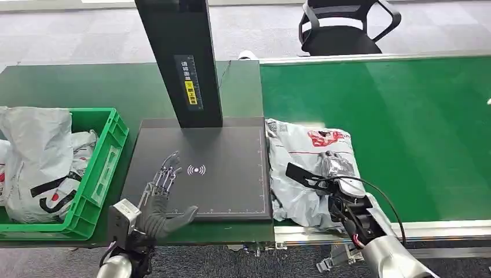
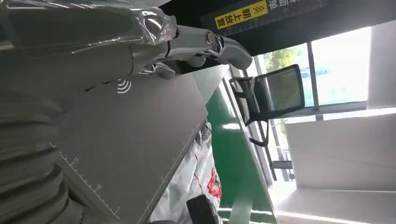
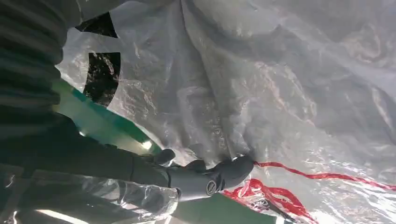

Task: Moved the parcel from conveyor to table for the left to box.

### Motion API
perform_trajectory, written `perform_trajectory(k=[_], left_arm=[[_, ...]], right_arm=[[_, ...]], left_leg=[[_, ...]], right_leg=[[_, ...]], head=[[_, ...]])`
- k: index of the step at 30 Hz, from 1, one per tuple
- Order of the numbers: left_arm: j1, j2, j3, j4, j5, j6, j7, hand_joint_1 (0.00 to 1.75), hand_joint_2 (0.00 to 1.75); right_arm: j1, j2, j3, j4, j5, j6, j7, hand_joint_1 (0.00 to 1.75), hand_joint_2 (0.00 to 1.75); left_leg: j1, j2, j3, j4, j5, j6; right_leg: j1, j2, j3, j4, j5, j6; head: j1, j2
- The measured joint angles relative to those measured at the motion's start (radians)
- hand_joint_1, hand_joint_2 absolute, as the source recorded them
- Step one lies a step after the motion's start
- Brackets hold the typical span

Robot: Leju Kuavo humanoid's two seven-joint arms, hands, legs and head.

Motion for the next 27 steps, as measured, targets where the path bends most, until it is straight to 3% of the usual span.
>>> perform_trajectory(k=[8,9,10,27], left_arm=[[-0.005,0.000,-0.001,0.003,0.001,-0.001,0.002,0.00,1.75],[-0.006,0.000,-0.001,0.003,0.001,-0.001,0.002,0.00,1.75],[-0.006,0.000,-0.001,0.003,0.001,-0.001,0.002,0.00,1.75],[0.004,0.000,-0.002,0.008,0.002,-0.002,0.003,0.00,1.75]], right_arm=[[-0.039,0.012,-0.001,0.067,-0.037,0.052,-0.060,0.00,1.75],[-0.044,0.013,-0.001,0.076,-0.041,0.056,-0.066,1.06,1.75],[-0.049,0.013,-0.001,0.084,-0.047,0.060,-0.071,1.75,1.75],[-0.096,0.013,0.000,0.149,-0.085,0.110,-0.124,1.75,1.75]], left_leg=[[0.000,0.000,0.000,0.000,0.000,0.000],[0.000,0.000,0.000,0.000,0.000,0.000],[0.000,0.000,0.000,0.000,0.000,0.000],[0.000,0.000,0.001,0.000,0.000,0.000]], right_leg=[[0.000,0.000,0.000,0.000,0.000,0.000],[0.000,0.000,0.000,0.000,0.000,0.000],[0.000,0.000,0.000,0.000,0.000,0.000],[0.000,0.000,0.001,0.000,0.000,0.000]], head=[[0.000,0.000],[0.000,0.000],[0.000,0.000],[0.000,0.000]])
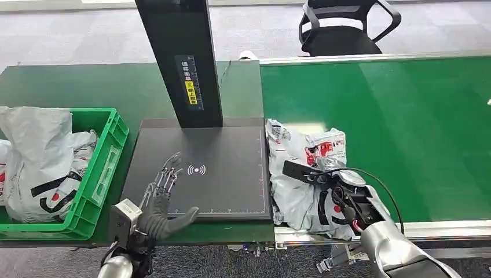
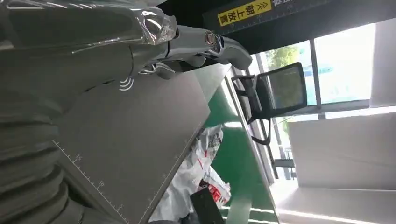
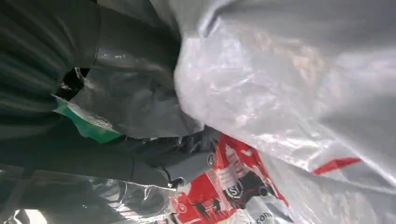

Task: Moved the parcel from conveyor to table for the left to box.

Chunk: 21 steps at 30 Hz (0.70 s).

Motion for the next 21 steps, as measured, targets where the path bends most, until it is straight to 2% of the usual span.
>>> perform_trajectory(k=[16,21], left_arm=[[0.013,0.000,0.001,0.000,0.000,0.000,0.000,0.00,1.75],[0.033,0.000,0.003,-0.008,0.000,0.004,0.000,0.00,1.75]], right_arm=[[0.000,0.001,0.005,0.012,-0.021,0.005,-0.019,1.75,1.75],[0.007,-0.003,0.006,0.001,-0.060,-0.037,0.012,1.75,1.75]], left_leg=[[0.000,0.000,0.000,0.000,0.000,0.000],[0.000,0.000,0.000,0.000,0.000,0.000]], right_leg=[[0.000,0.000,0.000,0.000,0.000,0.000],[0.000,0.000,0.000,0.000,0.000,0.000]], head=[[0.000,0.000],[0.000,0.000]])
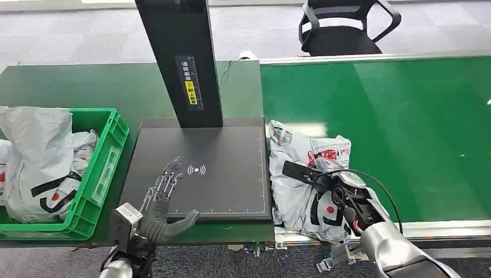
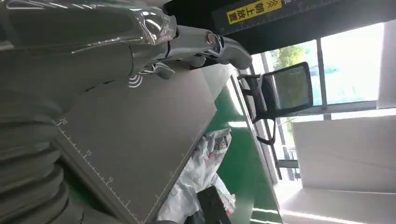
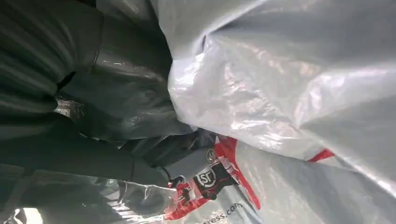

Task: Moved the parcel from conveyor to table for the left to box.

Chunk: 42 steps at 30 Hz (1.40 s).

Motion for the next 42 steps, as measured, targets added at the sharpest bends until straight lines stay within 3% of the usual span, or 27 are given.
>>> perform_trajectory(k=[9,14,19,25,33,42], left_arm=[[0.004,0.003,0.003,-0.007,0.019,0.013,0.000,0.00,1.75],[0.023,0.003,0.013,-0.018,0.020,0.015,-0.003,0.00,1.75],[0.070,0.005,0.029,-0.053,0.016,0.017,-0.022,0.00,1.75],[0.092,0.006,0.032,-0.068,0.016,0.028,-0.045,0.00,1.75],[0.092,0.006,0.039,-0.073,0.019,0.048,-0.072,0.00,1.75],[0.072,0.008,0.035,-0.068,0.004,0.070,-0.089,0.00,1.75]], right_arm=[[0.005,-0.008,0.003,-0.029,-0.022,0.001,0.020,1.75,1.75],[0.005,-0.010,0.005,-0.061,-0.039,-0.110,-0.036,1.75,1.75],[0.053,-0.016,-0.020,-0.217,-0.057,-0.246,-0.065,1.75,1.75],[0.097,-0.005,-0.072,-0.404,-0.122,-0.375,-0.165,1.75,1.75],[0.179,0.019,-0.135,-0.610,-0.262,-0.583,-0.408,1.75,1.75],[0.228,0.035,-0.131,-0.682,-0.271,-0.583,-0.447,1.75,1.75]], left_leg=[[0.000,0.000,0.000,0.000,0.000,0.000],[0.000,0.000,0.000,0.000,0.000,0.000],[0.000,0.000,-0.001,0.000,0.000,0.000],[0.000,0.000,-0.001,0.000,0.000,0.000],[0.000,0.000,-0.001,0.000,0.000,0.000],[0.000,0.000,-0.001,0.000,0.000,0.000]], right_leg=[[0.000,0.000,0.000,0.000,0.000,0.000],[0.000,0.000,0.000,0.000,0.000,0.000],[0.000,0.000,-0.001,0.000,0.000,0.000],[0.000,0.000,-0.002,0.000,0.000,0.000],[0.000,0.000,-0.002,0.000,0.000,0.000],[0.000,0.000,-0.001,0.000,0.000,0.000]], head=[[0.000,0.000],[0.000,0.000],[0.000,0.000],[0.000,0.000],[0.000,0.000],[0.000,0.000]])
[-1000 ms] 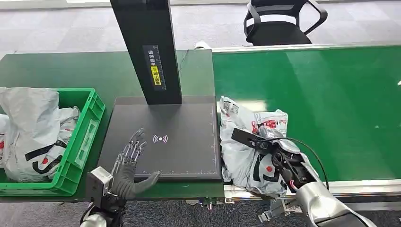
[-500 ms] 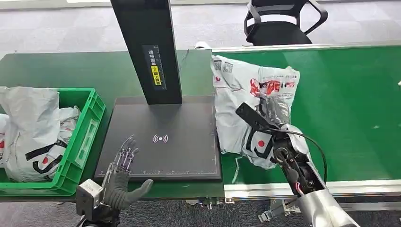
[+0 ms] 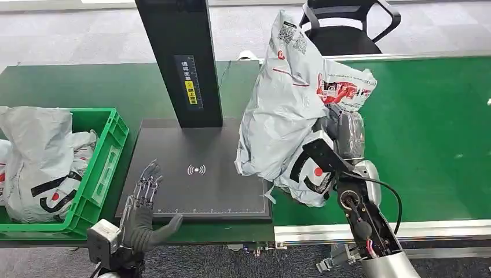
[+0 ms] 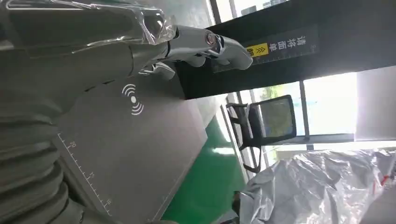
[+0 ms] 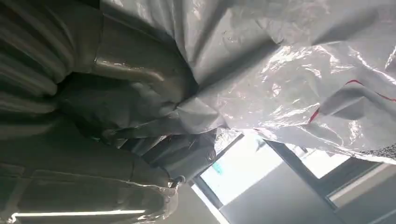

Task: Moved the parcel from conveyor to table for the left to box.

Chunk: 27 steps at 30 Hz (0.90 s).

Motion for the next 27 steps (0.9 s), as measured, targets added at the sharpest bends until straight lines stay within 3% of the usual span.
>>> perform_trajectory(k=[6,11,13,18,27], left_arm=[[-0.002,0.000,-0.006,0.002,0.000,0.000,-0.002,0.00,1.75],[-0.012,0.003,-0.010,0.004,0.008,-0.007,-0.002,0.00,1.75],[-0.014,0.005,-0.010,0.005,0.014,-0.012,-0.002,0.00,1.75],[-0.025,0.011,-0.010,0.012,0.028,-0.023,-0.003,0.00,1.75],[-0.057,0.013,-0.014,0.028,0.033,-0.030,0.008,0.00,1.75]], right_arm=[[0.001,0.002,0.006,0.000,-0.002,0.012,0.000,1.75,1.75],[-0.030,0.001,0.043,0.058,-0.020,0.230,0.033,1.75,1.75],[-0.055,0.001,0.066,0.113,-0.008,0.267,0.040,1.75,1.75],[-0.137,0.014,0.134,0.256,0.025,0.301,-0.014,1.75,1.75],[-0.255,0.063,0.222,0.420,0.062,0.320,-0.017,1.75,1.75]], left_leg=[[0.000,0.000,0.000,0.000,0.000,0.000],[0.000,0.000,0.000,0.000,0.000,0.000],[0.000,0.000,0.000,0.000,0.000,0.000],[0.000,0.000,0.000,0.000,0.001,0.000],[0.000,0.000,0.000,0.000,0.001,0.000]], right_leg=[[0.000,0.000,0.000,0.000,0.000,0.000],[0.000,0.000,0.000,0.000,0.000,0.000],[0.000,0.000,0.000,0.000,0.000,0.000],[0.000,0.000,0.000,0.000,0.000,0.000],[0.000,0.000,0.000,0.000,0.000,0.000]], head=[[0.000,0.000],[0.000,0.000],[0.000,0.000],[0.000,0.000],[0.000,0.000]])
